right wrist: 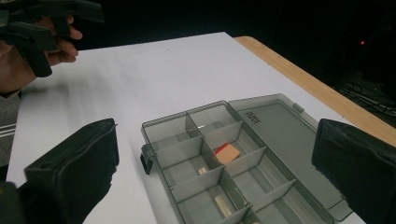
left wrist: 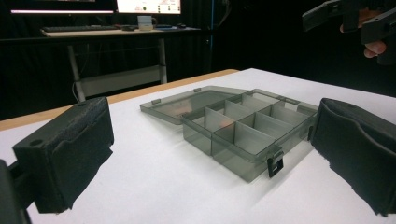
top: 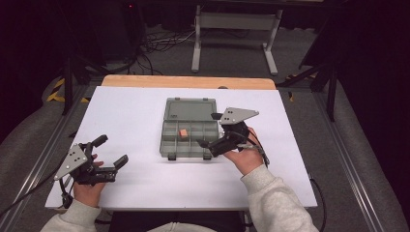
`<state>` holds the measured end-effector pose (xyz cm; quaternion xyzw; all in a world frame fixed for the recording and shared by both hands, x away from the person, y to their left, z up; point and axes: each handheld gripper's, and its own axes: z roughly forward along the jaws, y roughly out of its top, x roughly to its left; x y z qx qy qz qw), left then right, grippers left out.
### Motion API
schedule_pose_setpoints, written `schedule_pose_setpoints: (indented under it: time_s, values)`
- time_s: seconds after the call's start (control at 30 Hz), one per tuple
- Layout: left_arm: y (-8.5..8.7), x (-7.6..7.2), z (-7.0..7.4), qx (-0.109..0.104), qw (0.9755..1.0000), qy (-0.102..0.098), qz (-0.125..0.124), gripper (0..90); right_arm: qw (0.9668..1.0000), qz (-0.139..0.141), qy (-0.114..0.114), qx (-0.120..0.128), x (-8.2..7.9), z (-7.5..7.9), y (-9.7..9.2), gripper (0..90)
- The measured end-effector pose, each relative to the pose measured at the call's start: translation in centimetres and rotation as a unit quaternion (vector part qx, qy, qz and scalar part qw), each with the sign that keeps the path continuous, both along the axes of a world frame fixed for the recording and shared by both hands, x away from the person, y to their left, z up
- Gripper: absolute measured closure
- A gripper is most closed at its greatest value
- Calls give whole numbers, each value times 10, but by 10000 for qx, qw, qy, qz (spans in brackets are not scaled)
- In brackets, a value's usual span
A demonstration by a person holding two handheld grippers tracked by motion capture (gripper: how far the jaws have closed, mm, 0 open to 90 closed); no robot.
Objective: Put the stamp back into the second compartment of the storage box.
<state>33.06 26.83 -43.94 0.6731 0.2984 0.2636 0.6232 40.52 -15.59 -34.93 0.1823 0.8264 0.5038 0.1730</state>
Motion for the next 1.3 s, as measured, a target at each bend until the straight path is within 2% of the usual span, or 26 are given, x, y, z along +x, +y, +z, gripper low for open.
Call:
schedule_pose_setpoints:
  time_s: [0.23,0.5,0.9,1.3]
  values:
    - [0,0,0,-4,10000,-8,13,2,9997,-11,-107,223,-9,-6,-14,10]
    - [1,0,0,-6,10000,-22,22,2,9989,-154,-179,409,-20,-18,-31,11]
    - [0,-1,0,17,10000,-36,22,2,9961,-369,-277,751,-33,-36,-55,17]
    - [0,0,-1,40,10000,-58,9,2,9926,-493,-382,1039,-39,-58,-74,15]
